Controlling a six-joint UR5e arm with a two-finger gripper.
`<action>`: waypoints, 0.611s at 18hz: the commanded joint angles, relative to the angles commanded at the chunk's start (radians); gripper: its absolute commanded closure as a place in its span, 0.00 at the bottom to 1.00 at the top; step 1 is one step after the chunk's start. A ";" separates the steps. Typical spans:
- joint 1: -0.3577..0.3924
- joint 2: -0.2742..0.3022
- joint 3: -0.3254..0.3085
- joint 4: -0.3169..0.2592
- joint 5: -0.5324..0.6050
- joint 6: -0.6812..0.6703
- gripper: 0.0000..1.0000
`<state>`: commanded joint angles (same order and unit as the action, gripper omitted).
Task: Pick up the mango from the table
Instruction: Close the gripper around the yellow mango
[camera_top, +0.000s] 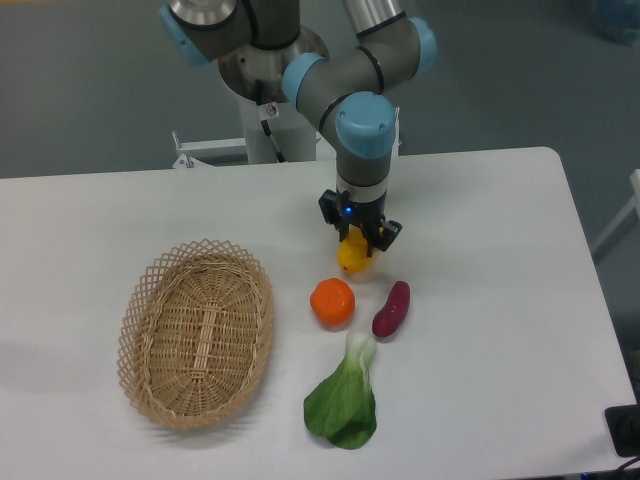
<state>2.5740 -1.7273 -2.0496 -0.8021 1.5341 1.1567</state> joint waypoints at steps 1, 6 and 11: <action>0.006 0.008 0.018 -0.021 -0.018 -0.008 0.50; 0.009 0.054 0.117 -0.095 -0.132 -0.055 0.50; 0.003 0.072 0.201 -0.097 -0.253 -0.212 0.50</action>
<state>2.5771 -1.6552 -1.8486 -0.8989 1.2811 0.9452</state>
